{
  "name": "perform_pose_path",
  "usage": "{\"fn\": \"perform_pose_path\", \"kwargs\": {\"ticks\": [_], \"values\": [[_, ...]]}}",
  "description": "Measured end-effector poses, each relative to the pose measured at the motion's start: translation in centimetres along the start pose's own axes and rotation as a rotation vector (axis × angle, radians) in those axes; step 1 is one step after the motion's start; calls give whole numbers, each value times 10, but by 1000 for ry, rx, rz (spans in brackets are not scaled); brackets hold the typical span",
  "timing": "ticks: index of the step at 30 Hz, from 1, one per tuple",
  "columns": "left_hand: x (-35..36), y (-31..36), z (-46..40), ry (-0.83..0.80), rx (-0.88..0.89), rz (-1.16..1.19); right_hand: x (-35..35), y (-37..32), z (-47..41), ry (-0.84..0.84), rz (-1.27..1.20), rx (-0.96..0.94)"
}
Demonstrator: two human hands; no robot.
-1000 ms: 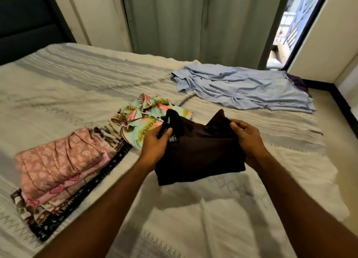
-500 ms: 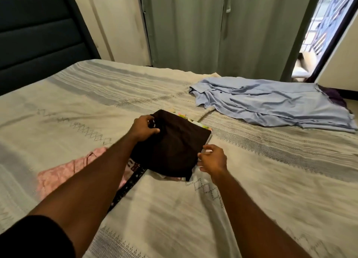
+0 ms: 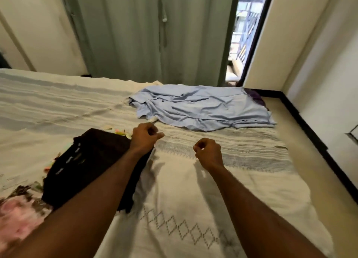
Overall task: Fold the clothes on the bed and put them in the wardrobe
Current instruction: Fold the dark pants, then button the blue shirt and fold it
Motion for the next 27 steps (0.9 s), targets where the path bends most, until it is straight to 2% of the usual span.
{"fn": "perform_pose_path", "kwargs": {"ticks": [5, 8, 11, 13, 15, 17, 19, 22, 24, 25, 27], "values": [[61, 25, -33, -55, 26, 104, -36, 19, -42, 90, 124, -20], [90, 22, -50, -85, -35, 211, -42, 28, -66, 70, 173, -34], [129, 5, -47, -196, -171, 403, -38, 33, -88, 12, 243, -67], [146, -8, -43, -125, -245, 556, -30, 32, -102, -14, 310, -112], [159, -22, -48, -52, -272, 608, -14, 36, -120, -81, 373, -181], [164, -27, -53, -58, -269, 620, 1, 41, -133, -194, 509, -224], [165, -32, -53, -56, -264, 643, 14, 49, -139, -214, 557, -172], [163, -31, -51, -2, -288, 643, 17, 59, -130, -83, 308, -56], [162, -31, -51, 12, -327, 643, 9, 68, -112, -15, 131, -50], [160, -26, -51, 11, -346, 655, 0, 71, -99, -3, 92, -67], [154, -18, -47, 2, -409, 674, -8, 73, -72, -83, 147, -74]]}}
Point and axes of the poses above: each hand's wrist, its own z-axis away from the middle knuckle, its own x-axis out of the palm, y = z × x, the point moved 2 cm from there along -z, towards the middle knuckle, and after that the axes turned 6 degrees about -y, right-handed, at the moved point
